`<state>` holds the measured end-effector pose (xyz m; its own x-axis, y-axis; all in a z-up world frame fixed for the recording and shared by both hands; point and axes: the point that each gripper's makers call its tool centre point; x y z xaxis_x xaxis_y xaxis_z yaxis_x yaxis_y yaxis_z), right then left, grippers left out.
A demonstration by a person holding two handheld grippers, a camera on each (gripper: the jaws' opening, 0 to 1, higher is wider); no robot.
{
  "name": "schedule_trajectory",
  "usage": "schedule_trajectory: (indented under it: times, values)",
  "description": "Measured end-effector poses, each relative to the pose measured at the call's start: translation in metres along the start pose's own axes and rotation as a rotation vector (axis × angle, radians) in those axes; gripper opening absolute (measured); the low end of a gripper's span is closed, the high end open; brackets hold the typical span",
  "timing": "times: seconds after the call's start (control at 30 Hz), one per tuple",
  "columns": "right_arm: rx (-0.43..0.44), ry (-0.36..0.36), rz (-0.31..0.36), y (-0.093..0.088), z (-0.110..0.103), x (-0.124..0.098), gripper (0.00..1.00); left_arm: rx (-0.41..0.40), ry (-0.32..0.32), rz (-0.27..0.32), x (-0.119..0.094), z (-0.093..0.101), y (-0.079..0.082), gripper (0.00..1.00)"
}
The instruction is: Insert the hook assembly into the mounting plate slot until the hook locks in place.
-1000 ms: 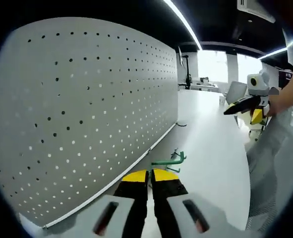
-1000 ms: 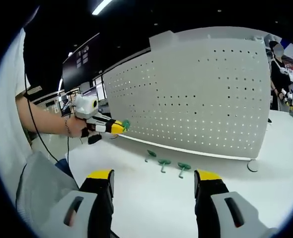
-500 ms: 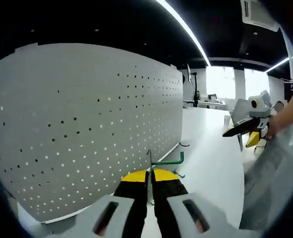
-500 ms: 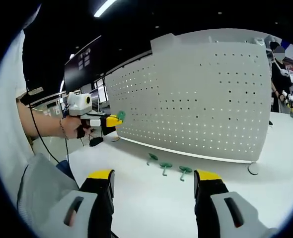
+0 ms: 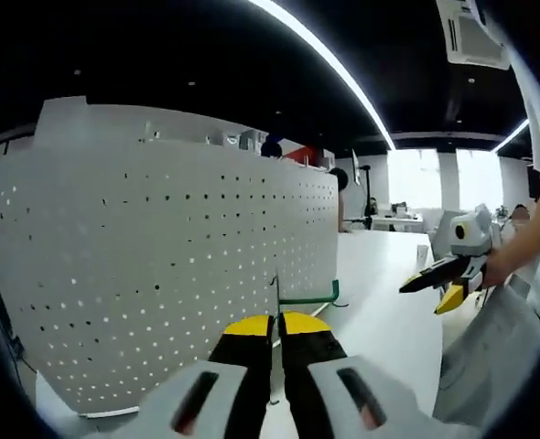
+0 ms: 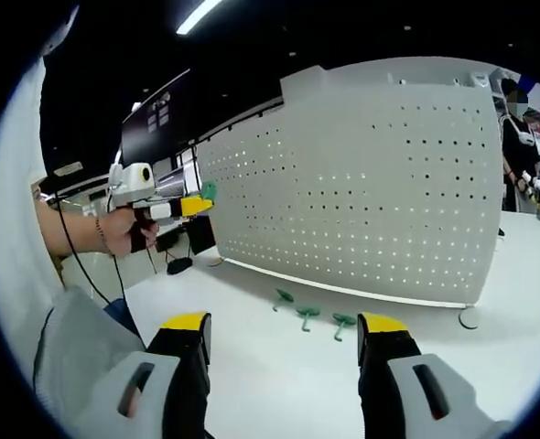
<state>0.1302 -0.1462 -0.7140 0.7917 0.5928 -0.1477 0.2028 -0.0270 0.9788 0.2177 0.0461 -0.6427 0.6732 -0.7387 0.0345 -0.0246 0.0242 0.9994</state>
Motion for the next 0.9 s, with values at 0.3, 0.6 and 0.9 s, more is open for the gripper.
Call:
schedule_trajectory:
  times: [0.3, 0.6, 0.9]
  values:
    - [-0.009, 0.005, 0.012, 0.005, -0.002, 0.0, 0.62, 0.011, -0.002, 0.038, -0.003, 0.004, 0.019, 0.02]
    - [0.002, 0.008, 0.047, 0.012, -0.003, -0.001, 0.61, 0.012, -0.004, 0.027, -0.002, 0.009, 0.013, 0.02]
    - [-0.011, 0.075, 0.274, 0.065, -0.021, -0.005, 0.57, 0.001, 0.004, 0.015, -0.004, 0.008, 0.006, 0.02]
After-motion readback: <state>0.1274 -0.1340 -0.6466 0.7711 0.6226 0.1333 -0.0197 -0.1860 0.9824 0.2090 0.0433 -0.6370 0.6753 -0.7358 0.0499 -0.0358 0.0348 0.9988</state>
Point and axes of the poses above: the point that each gripper's makers call its tool centre point, and the gripper's own axes: x roughly forward along the fingers, z roughly to its right, y roughly out of its top, and after that the axes turned 7 degrees about z, right-handed
